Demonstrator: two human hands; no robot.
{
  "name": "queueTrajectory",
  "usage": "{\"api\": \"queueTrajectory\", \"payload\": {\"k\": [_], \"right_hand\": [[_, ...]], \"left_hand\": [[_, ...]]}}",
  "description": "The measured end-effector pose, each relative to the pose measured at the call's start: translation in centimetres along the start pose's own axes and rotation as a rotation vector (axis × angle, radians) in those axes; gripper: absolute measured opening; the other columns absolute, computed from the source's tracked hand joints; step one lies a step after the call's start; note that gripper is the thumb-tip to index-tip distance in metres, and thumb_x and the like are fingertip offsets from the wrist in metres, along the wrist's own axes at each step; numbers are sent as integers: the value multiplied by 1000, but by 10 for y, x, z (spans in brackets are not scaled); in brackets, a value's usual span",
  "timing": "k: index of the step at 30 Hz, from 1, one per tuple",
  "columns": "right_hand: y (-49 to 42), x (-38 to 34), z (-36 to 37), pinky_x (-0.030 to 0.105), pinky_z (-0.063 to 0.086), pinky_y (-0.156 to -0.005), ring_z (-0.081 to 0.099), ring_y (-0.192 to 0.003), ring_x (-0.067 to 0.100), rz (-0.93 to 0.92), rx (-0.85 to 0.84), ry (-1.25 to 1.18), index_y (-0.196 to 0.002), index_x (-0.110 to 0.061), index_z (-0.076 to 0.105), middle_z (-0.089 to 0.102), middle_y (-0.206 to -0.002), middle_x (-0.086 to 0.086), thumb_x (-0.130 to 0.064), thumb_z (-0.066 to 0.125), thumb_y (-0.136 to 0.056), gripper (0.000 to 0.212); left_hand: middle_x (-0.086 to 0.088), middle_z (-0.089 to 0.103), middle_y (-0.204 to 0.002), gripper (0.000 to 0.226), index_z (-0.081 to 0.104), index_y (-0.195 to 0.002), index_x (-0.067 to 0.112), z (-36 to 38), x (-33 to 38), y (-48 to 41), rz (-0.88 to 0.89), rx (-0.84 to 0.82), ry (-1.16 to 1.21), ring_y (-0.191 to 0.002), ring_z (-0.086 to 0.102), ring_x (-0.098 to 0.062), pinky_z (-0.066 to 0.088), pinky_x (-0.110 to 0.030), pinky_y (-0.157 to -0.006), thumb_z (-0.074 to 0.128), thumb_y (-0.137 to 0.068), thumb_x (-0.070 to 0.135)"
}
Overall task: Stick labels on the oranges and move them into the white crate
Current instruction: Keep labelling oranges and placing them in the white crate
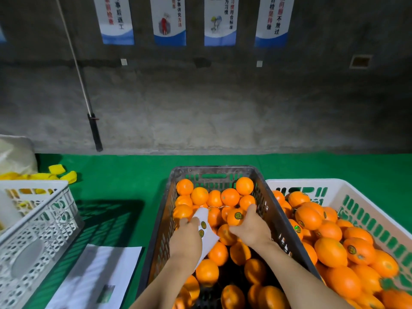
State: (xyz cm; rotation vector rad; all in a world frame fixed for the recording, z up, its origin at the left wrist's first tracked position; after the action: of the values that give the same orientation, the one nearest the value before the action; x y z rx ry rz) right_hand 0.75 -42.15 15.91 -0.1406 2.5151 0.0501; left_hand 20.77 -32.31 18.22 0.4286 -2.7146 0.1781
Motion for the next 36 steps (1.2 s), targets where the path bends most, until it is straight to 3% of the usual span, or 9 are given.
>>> {"api": "queueTrajectory", "payload": {"k": [3, 7, 12, 17, 20, 23, 26, 30, 36], "right_hand": [[14, -19, -2, 44, 58, -68, 59, -81, 17, 100, -80, -550, -112, -24, 27, 52, -98, 2, -47, 82, -55, 82], [34, -41, 10, 35, 53, -55, 58, -64, 19, 105, -196, -794, -109, -30, 24, 50, -88, 7, -18, 83, -65, 74], [62, -60, 24, 31, 49, -57, 64, -77, 18, -36, -383, -799, -122, -20, 40, 64, -99, 8, -11, 85, -67, 72], [75, -65, 27, 30, 52, -68, 70, -105, 25, 43, -481, -925, -123, -29, 55, 69, -118, 5, -54, 77, -77, 57], [72, -56, 19, 29, 50, -58, 73, -88, 21, 30, -371, -793, -113, -31, 61, 73, -104, 4, -72, 66, -78, 55], [67, -50, 15, 28, 45, -50, 69, -70, 25, 17, -303, -751, -110, -25, 60, 73, -98, 16, -65, 62, -86, 47], [63, -50, 14, 26, 44, -44, 68, -65, 28, 23, -283, -766, -112, -24, 59, 72, -95, 23, -61, 55, -92, 42], [60, -44, 19, 26, 46, -42, 69, -64, 31, 106, -290, -759, -117, -31, 53, 74, -77, 16, -62, 37, -99, 40], [59, -35, 30, 25, 47, -40, 70, -70, 36, 201, -357, -771, -121, -23, 54, 74, -78, 20, -73, 27, -96, 61]], "left_hand": [[-7, 38, -138, 47, 44, -140, 26, -8, -5, -2, -69, 41, 195, -103, 60, -32, 49, -39, -89, 39, -98, 6], [-9, 37, -128, 33, 49, -133, 12, -13, -7, -7, -93, 108, 487, -90, 56, -34, 46, -36, -80, 40, -101, 11], [5, 46, -102, 23, 58, -109, 20, -14, 17, -3, 100, 121, 474, -105, 50, -22, 46, -38, -88, 39, -104, 33], [1, 44, -101, 31, 53, -101, 27, -17, 26, 3, 251, 186, 264, -85, 54, -5, 49, -33, -81, 26, -106, 39], [3, 43, -105, 30, 52, -109, 28, -12, 29, 6, 273, 163, 198, -82, 58, -7, 51, -31, -78, 25, -106, 40], [0, 47, -116, 30, 52, -120, 28, -6, 34, 9, 319, 129, 187, -97, 56, -5, 52, -30, -86, 28, -106, 40], [2, 44, -143, 42, 34, -148, 22, 3, 39, 8, 399, 89, -3, -129, 36, -13, 42, -22, -103, 29, -107, 32], [-3, 43, -148, 50, 24, -153, 14, 6, 42, 7, 437, 120, -210, -135, 33, -21, 43, -25, -105, 33, -106, 28], [-6, 42, -148, 49, 28, -152, 13, 10, 39, 7, 396, 73, -117, -134, 35, -21, 42, -27, -106, 35, -106, 27]]}}
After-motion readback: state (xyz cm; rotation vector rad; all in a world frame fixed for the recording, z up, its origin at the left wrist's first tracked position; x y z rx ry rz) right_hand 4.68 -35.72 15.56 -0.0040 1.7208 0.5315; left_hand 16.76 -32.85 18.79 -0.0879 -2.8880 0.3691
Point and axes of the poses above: each hand's wrist, its own y-axis away from the middle knuckle, its own z-axis out of the palm, x = y × z, the point moved 10 cm from there along -y, towards the middle knuckle
